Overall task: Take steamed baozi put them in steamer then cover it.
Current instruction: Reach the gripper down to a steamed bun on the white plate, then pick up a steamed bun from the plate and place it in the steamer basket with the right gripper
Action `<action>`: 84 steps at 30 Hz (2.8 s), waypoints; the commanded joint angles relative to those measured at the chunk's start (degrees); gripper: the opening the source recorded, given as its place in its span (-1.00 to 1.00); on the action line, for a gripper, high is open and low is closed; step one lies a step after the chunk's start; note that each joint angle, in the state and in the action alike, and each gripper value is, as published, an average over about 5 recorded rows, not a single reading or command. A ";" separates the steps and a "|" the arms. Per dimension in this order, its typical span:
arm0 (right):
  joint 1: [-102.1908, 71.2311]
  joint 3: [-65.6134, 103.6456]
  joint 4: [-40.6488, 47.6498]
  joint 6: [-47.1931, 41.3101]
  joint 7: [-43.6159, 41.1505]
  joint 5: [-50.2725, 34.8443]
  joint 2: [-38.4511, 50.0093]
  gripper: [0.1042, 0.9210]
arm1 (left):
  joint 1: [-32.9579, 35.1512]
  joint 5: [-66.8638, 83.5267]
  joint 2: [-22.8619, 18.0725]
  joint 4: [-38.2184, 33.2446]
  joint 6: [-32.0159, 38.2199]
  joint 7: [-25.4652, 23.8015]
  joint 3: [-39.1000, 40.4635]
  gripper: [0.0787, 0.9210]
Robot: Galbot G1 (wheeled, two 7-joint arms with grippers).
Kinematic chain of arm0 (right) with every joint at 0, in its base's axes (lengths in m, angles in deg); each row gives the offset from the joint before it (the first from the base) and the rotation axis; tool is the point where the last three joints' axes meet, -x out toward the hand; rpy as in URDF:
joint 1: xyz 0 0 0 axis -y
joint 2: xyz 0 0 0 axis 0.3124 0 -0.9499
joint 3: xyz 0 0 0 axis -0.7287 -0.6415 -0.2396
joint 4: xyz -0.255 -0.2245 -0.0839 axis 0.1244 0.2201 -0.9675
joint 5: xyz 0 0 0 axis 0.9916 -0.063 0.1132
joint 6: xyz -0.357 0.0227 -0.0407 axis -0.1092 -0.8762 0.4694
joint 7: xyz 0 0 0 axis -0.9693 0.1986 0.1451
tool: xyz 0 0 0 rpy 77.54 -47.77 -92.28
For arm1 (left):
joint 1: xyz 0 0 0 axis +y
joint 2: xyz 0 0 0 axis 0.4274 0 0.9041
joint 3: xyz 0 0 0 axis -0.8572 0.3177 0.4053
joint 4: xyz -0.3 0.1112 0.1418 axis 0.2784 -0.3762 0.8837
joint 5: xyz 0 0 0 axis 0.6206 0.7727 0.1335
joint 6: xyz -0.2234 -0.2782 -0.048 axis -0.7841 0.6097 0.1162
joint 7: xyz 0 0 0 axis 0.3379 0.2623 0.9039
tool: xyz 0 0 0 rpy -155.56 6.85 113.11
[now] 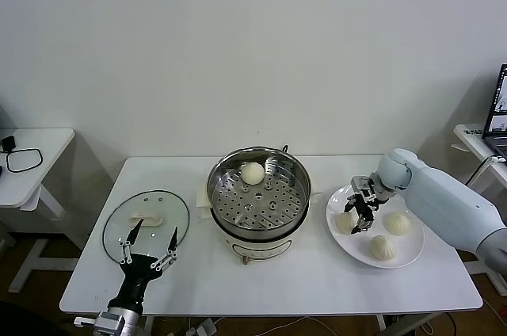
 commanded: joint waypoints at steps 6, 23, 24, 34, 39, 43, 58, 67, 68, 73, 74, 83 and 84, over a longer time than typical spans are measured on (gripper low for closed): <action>7.14 -6.50 -6.71 -2.38 -2.33 -7.43 7.81 0.45 | -0.19 -0.67 0.19 -0.14 -0.07 0.19 0.98 0.77; 57.02 -46.10 -35.04 -19.26 -0.62 -39.19 13.94 0.45 | -0.89 -0.51 1.33 -0.03 -0.03 0.02 1.53 0.77; 58.27 -46.99 -36.03 -20.41 -0.02 -40.76 12.88 0.45 | -0.92 -0.43 1.37 0.01 0.03 -0.03 1.47 0.77; 57.93 -46.47 -34.68 -28.05 6.11 -49.09 -7.01 0.45 | -0.64 0.49 1.90 -0.18 0.66 -0.30 0.69 0.77; 53.77 -44.42 -27.12 -28.59 6.89 -48.76 -17.12 0.45 | -0.65 1.02 2.10 -0.51 0.54 -0.34 -0.38 0.77; 50.22 -43.11 -19.69 -28.56 6.84 -47.25 -24.33 0.45 | -0.73 1.24 2.14 -0.46 0.47 -0.45 -1.13 0.77; 35.15 -38.34 -1.98 -26.91 5.50 -37.03 -35.60 0.47 | -1.03 1.52 2.37 0.35 0.14 -0.52 -2.15 0.77; 32.34 -38.02 2.37 -26.04 4.58 -34.13 -39.21 0.49 | -1.21 1.60 2.40 1.08 0.39 -0.83 -2.98 0.77; 32.15 -37.94 2.54 -26.01 4.51 -34.00 -39.31 0.49 | -1.23 1.63 2.41 1.13 0.40 -0.86 -3.04 0.77; 31.92 -37.94 1.89 -25.97 4.36 -33.71 -38.74 0.49 | -1.45 1.69 2.41 1.25 0.36 -0.88 -3.22 0.77; 32.06 -38.00 1.51 -25.93 4.32 -33.71 -38.40 0.49 | -1.48 1.69 2.41 1.20 0.34 -0.87 -3.23 0.77; 37.02 -35.25 -6.75 -26.12 3.51 -35.32 -28.79 0.75 | -1.30 1.57 2.04 1.09 0.43 -0.78 -2.92 0.77; 38.51 -34.99 -8.21 -25.95 2.98 -35.75 -26.50 0.75 | -1.24 1.52 2.00 1.03 0.45 -0.75 -2.85 0.77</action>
